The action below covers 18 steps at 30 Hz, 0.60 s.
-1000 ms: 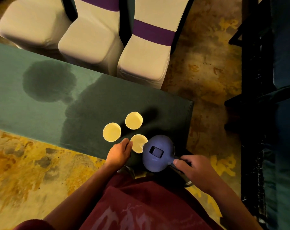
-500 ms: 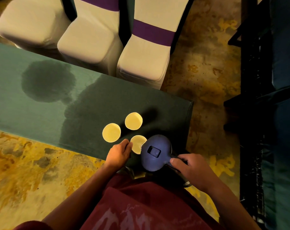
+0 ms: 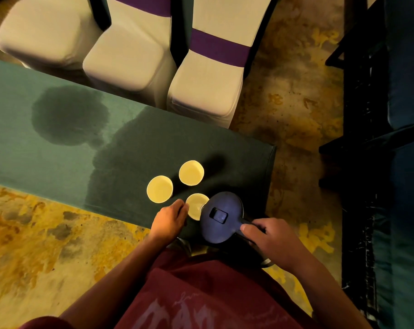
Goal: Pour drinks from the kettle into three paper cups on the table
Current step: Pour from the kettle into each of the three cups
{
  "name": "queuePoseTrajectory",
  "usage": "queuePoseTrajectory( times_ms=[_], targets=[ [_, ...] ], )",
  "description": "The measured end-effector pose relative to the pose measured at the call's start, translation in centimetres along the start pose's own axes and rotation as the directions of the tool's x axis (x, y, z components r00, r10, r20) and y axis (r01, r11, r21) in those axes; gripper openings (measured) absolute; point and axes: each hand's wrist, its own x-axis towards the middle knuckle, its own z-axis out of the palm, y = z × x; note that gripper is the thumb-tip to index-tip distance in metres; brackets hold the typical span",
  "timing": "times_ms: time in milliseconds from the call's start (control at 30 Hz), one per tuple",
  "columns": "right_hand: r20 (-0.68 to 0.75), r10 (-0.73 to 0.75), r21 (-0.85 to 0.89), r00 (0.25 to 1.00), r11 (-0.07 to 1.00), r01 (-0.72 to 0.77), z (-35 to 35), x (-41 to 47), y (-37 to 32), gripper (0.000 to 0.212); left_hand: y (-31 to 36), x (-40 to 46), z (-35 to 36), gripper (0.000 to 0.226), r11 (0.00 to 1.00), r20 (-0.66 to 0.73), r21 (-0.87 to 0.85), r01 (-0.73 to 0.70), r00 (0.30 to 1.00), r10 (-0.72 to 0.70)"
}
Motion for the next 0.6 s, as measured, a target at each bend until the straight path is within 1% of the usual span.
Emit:
queuePoseTrajectory(
  times_ms=[300,600],
  targets=[
    [-0.006,-0.025,-0.044,1.0,0.999,0.025,0.27,-0.07,0.06,0.046,0.15,-0.19,-0.02,0.033,1.0,-0.002,-0.026,0.01,1.0,-0.01],
    [-0.012,-0.036,-0.039,0.999,0.999,0.036,0.36,-0.05,0.05,0.047,0.16,-0.25,-0.1,0.034,0.999,-0.002,-0.042,0.008,1.0,-0.008]
  ],
)
